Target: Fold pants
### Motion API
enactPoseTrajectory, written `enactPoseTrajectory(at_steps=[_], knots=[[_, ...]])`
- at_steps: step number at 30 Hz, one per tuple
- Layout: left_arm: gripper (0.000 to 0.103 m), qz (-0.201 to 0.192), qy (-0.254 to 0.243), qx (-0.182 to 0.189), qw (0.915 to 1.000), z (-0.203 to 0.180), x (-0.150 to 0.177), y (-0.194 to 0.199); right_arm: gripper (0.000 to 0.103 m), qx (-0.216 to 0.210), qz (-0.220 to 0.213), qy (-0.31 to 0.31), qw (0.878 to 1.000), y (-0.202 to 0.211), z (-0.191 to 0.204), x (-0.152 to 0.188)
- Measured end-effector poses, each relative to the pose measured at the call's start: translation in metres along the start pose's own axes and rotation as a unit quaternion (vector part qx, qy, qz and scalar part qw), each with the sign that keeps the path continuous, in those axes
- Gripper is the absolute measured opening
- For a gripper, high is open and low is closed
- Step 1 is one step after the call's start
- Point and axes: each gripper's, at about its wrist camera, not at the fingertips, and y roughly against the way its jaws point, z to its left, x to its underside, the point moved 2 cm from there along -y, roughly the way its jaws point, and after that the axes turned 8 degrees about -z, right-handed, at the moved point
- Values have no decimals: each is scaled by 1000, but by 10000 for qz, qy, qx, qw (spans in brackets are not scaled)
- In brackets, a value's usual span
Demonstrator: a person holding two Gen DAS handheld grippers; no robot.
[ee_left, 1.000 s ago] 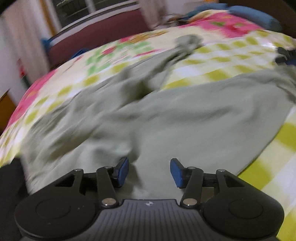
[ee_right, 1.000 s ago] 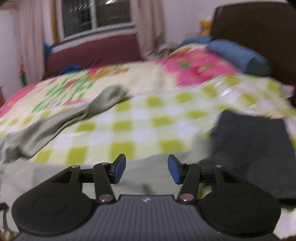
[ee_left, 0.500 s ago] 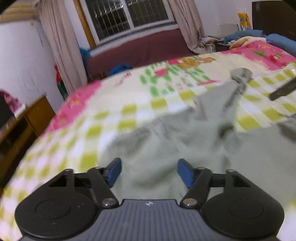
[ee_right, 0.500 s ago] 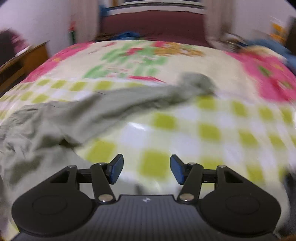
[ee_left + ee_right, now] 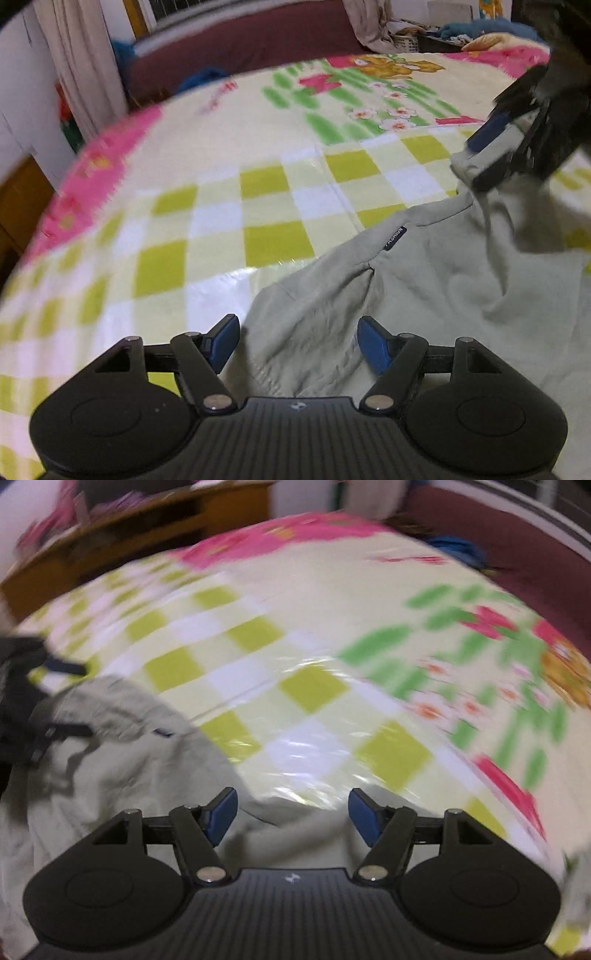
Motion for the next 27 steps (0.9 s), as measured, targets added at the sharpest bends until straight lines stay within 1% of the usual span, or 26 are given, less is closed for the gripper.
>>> enactPoseTrajectory(at_steps=[1, 2, 3, 4, 6, 7, 8, 9, 10, 11, 12, 13, 15, 16, 18, 20, 22, 23, 24, 25, 26, 27], knots=[[85, 148, -16, 83, 9999, 2, 1, -6, 72, -75, 134, 73, 9999, -9, 3, -1], [86, 249, -108, 41, 9996, 2, 3, -10, 73, -114, 318, 177, 9993, -22, 6, 0], [89, 324, -204, -19, 9993, 3, 7, -13, 73, -56, 431, 283, 9987, -30, 8, 0], [93, 350, -245, -31, 9991, 4, 9, -14, 72, 31, 560, 417, 9976, -40, 12, 3], [93, 319, -133, -16, 9994, 9, 14, -15, 68, 124, 709, 481, 9962, -53, 20, 10], [85, 343, 12, 2, 9994, 10, 17, -16, 55, 105, 683, 483, 9964, -52, 25, 14], [80, 353, 112, 35, 9993, 8, 20, -18, 38, 47, 621, 555, 9965, -51, 31, 17], [69, 308, 141, 38, 9994, 6, 22, -18, 31, 77, 599, 579, 9965, -50, 36, 19], [57, 274, 169, 6, 9995, 5, 23, -15, 12, 180, 609, 507, 9967, -50, 37, 18], [50, 250, 198, -20, 9995, 3, 22, -12, 3, 281, 624, 416, 9968, -48, 38, 17], [39, 236, 188, -72, 9995, 1, 20, -11, 3, 395, 566, 422, 9967, -43, 40, 15], [37, 214, 99, -167, 9996, -3, 17, -7, 2, 502, 461, 468, 9966, -36, 42, 12], [35, 54, -161, -409, 9990, -10, 9, 5, 2, 641, 98, 403, 9971, -9, 46, 2], [34, -87, -238, -510, 9984, -13, 5, 16, 2, 713, -159, 362, 9967, 12, 49, -5], [34, -513, -272, -634, 9963, -19, -2, 47, 2, 883, -655, 341, 9934, 53, 58, -15], [33, -1006, -229, -721, 9921, -24, -2, 88, 2, 1040, -1140, 365, 9874, 104, 73, -14], [33, -1480, -390, -869, 9844, -41, 12, 133, 3, 1269, -1555, 464, 9785, 156, 99, 2], [33, -1664, -495, -933, 9804, -52, 25, 155, 3, 1413, -1710, 610, 9732, 174, 116, 14], [33, -1818, -705, -1026, 9754, -67, 44, 175, 3, 1523, -1815, 783, 9684, 191, 134, 30], [33, -1919, -944, -1107, 9706, -82, 63, 189, 3, 1624, -1833, 933, 9651, 205, 152, 53], [33, -1950, -1148, -1125, 9675, -99, 85, 201, 3, 1659, -1759, 973, 9655, 212, 169, 79], [33, -1879, -1232, -1053, 9687, -112, 105, 207, 4, 1623, -1623, 929, 9689, 211, 182, 103]])
